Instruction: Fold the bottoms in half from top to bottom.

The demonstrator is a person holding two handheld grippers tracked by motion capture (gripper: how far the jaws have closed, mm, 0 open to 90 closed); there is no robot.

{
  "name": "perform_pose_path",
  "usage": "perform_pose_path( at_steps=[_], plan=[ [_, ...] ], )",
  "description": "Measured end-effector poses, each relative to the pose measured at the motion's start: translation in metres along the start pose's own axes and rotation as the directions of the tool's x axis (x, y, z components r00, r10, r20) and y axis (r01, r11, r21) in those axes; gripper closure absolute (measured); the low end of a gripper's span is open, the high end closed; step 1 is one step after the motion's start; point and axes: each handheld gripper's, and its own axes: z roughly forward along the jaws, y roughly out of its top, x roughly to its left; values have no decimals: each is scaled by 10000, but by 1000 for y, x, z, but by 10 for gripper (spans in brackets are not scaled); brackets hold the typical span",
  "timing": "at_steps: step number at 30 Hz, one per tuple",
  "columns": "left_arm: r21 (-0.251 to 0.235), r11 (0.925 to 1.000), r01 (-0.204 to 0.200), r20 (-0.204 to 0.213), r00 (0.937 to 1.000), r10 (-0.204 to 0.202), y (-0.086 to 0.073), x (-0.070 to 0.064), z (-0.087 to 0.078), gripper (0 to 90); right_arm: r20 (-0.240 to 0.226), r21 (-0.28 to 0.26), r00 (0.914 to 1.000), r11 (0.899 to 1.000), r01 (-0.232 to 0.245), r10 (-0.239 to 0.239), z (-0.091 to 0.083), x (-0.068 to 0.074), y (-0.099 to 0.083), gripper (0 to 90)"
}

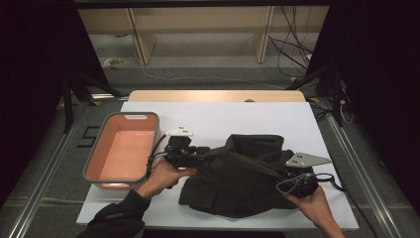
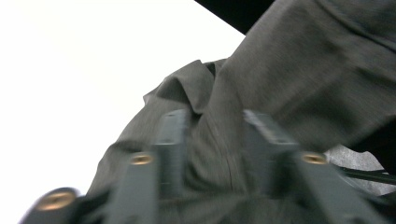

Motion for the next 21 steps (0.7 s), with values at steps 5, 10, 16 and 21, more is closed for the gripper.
perform_pose_path(
  at_steps=[5, 10, 16, 21],
  plan=[
    [333, 9993, 198, 730, 9971, -221, 6, -4, 34, 811, 37, -60, 10000, 10000, -79, 79, -4, 1, 0, 756],
    [973, 9953, 25, 1222, 9924, -145, -8, -7, 46, 891, -42, 34, 9998, 9998, -211, 211, -10, 0, -2, 622],
    [1236, 9922, -159, 1407, 9901, -17, -20, -8, 49, 893, 231, 75, 9971, 9973, -728, 726, -33, -6, -12, 465],
    [1501, 9856, -782, 1188, 9911, 605, -27, -13, 48, 893, 895, -28, 9895, 9935, -1134, 1132, -58, -15, -27, 490]
  ],
)
